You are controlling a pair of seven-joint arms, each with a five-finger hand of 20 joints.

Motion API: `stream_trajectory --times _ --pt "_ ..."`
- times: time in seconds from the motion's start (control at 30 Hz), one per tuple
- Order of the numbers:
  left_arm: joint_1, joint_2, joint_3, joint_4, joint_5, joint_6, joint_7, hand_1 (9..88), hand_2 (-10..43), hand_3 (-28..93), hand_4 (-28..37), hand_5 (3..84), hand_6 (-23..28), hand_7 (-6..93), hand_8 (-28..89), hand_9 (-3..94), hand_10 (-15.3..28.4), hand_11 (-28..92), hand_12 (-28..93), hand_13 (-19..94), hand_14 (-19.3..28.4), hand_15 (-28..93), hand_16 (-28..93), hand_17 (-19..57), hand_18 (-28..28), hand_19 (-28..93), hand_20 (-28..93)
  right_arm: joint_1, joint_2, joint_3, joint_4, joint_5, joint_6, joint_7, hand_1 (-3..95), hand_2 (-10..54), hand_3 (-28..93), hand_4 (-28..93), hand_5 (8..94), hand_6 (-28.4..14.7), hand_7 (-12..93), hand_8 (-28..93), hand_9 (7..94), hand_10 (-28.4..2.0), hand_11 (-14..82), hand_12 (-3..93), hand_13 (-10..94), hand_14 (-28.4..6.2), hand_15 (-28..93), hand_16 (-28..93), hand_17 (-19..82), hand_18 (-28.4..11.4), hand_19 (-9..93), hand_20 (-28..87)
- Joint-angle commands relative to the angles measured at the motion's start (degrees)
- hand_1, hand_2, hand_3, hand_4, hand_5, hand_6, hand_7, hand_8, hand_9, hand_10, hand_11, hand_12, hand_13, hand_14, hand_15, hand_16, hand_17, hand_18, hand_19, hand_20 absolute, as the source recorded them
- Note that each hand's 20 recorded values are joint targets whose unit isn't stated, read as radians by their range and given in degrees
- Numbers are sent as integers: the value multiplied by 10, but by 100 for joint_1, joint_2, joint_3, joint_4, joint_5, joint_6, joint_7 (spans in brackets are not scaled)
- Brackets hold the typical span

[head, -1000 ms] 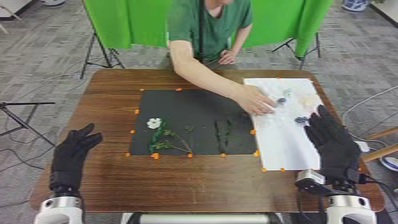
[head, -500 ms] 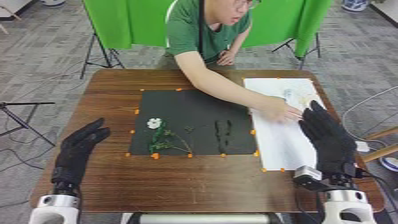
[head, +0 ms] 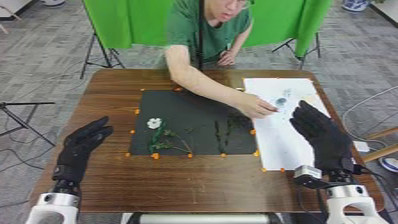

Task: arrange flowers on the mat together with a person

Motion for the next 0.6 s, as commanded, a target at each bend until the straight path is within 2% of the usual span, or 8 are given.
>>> stream_trajectory --times 0.03,0.17,0.6 --pt "100 -55 4 -32 -68 83 -58 360 -95 637 -187 468 34 110 -62 469 124 172 144 373 155 110 35 64 108 16 174 -116 -65 26 -24 -73 42 26 47 26 744 -184 401 -44 75 -74 358 -157 29 101 266 -133 66 97 154 -138 16 230" --pt "86 -45 -4 -30 -70 63 -101 355 -95 639 -189 468 34 109 -62 469 125 172 145 373 156 110 35 63 108 16 174 -159 -74 24 -46 -79 76 28 49 25 744 -185 402 -45 75 -74 359 -157 29 102 266 -133 69 95 153 -138 17 230" --pt "92 -47 9 -21 -82 73 -109 350 -95 640 -191 468 35 106 -60 469 125 172 146 373 157 110 36 63 109 16 174 -188 -95 51 -50 -131 72 46 54 22 742 -186 406 -44 80 -75 361 -158 30 104 267 -133 74 91 153 -138 18 230"
